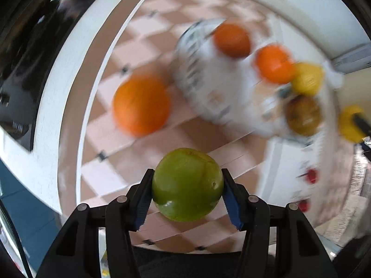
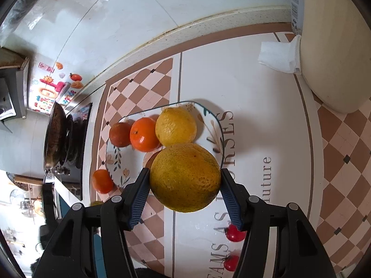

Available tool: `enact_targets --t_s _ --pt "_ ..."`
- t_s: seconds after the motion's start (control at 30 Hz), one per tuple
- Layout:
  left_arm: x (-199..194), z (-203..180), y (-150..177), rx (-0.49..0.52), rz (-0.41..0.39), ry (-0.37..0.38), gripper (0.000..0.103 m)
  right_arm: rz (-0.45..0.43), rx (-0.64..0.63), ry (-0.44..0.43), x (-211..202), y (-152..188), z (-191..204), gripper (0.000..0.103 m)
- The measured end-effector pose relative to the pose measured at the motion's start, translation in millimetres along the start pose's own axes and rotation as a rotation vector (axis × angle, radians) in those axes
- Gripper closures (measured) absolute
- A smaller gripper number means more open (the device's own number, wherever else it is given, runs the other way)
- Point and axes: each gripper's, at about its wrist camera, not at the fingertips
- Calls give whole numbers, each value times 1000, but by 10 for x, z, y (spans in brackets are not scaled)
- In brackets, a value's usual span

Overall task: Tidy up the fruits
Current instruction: 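Place the yellow citrus on the plate while the left gripper sets the green apple there, then withdraw both grippers from the plate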

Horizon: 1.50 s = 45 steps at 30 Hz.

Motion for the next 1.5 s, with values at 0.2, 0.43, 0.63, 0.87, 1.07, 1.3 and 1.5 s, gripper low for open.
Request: enact_targets --t_s 0.2,0.43,0.63,0.87,1.07,1.3,1.5 --pt "47 -450 -680 41 -50 32 50 47 22 36 338 -164 -84 41" --pt "492 -520 -964 19 52 47 50 123 16 74 650 -89 -136 40" --pt "666 -497 -924 -37 106 64 50 112 34 68 643 -105 -122 20" --pt "408 -493 -881 -4 38 46 18 72 -51 155 405 -123 65 10" --pt "-103 -476 -750 74 -82 -15 18 13 -124 257 58 35 328 10" --pt "-755 -331 -385 154 -234 -84 18 -69 -178 320 -430 364 630 10" --pt "-1137 -245 -34 182 -306 -85 18 -130 -207 324 -869 655 890 10"
Point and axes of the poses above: each gripper's, at about its wrist camera, not at the fingertips, and x roughly the way its jaws point, z to its left, y to its underside, and after that the axes turned 13 degrees about -z, right-handed
